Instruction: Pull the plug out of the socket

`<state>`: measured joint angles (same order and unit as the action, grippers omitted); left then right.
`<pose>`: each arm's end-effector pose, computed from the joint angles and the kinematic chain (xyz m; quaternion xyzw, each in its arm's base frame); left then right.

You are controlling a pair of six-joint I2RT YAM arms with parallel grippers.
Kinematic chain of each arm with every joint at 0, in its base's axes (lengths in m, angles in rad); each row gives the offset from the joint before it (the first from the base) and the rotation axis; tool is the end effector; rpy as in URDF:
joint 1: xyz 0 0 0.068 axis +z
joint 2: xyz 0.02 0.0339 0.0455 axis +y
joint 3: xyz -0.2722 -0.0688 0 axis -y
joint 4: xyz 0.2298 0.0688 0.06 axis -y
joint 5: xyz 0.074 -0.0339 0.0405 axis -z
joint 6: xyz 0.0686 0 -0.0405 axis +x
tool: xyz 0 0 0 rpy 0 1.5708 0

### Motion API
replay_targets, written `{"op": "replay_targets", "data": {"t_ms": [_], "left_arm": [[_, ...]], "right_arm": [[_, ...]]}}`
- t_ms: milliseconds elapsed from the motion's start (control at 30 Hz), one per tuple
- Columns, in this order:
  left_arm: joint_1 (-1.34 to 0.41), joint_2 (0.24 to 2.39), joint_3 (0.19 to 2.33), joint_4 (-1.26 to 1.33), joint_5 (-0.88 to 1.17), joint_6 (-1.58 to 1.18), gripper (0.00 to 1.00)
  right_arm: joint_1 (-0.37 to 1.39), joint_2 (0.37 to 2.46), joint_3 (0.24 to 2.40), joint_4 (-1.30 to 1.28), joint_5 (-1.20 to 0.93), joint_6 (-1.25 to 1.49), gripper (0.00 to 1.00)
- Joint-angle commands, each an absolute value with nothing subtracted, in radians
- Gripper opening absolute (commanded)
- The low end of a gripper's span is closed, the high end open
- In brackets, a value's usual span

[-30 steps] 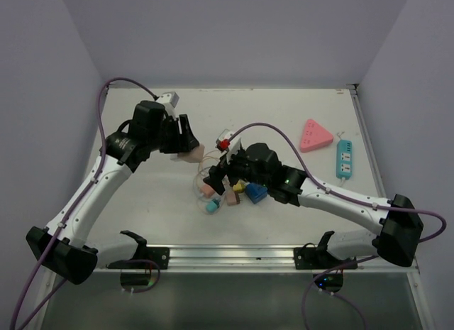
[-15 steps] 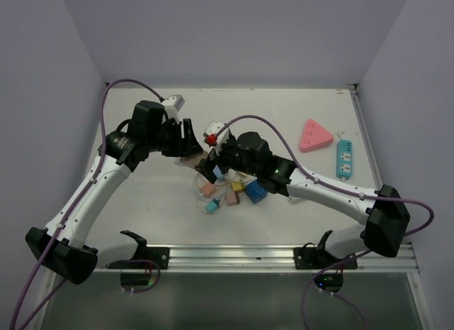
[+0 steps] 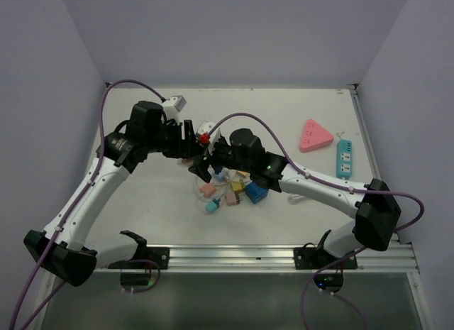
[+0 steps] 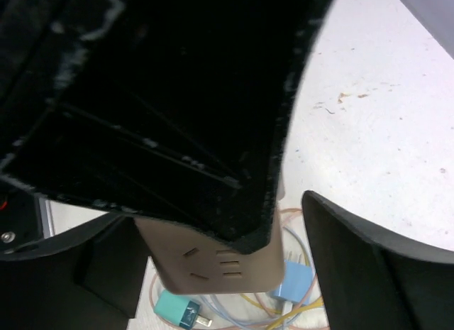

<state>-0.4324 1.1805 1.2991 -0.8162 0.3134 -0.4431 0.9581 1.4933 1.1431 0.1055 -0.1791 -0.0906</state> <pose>0.2129 -0.1216 0.3625 0.0612 0.8954 -0.3051 0.3183 0.2043 0.3119 0.3281 -0.4406 0.6519 0.3216 0.5267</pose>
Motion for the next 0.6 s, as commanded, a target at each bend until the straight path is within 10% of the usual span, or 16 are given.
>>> {"op": "replay_targets", "data": {"t_ms": [0,133,300,567], "left_arm": [[-0.434,1.152,1.348,-0.768,0.348,-0.411,0.00],[-0.433,1.158,1.347,-0.773,0.334,-0.410,0.03],[-0.430,1.163,1.351,-0.764,0.324,-0.420,0.33],[-0.417,1.169,1.388,-0.704,0.296,-0.459,0.87]], "right_arm": [[0.945,1.491,1.161,0.143,-0.206,-0.089,0.80],[0.936,1.479,1.144,0.141,-0.215,-0.081,0.51],[0.923,1.456,1.105,0.132,-0.210,-0.075,0.21],[0.908,1.395,1.005,0.138,-0.206,-0.058,0.09]]}}
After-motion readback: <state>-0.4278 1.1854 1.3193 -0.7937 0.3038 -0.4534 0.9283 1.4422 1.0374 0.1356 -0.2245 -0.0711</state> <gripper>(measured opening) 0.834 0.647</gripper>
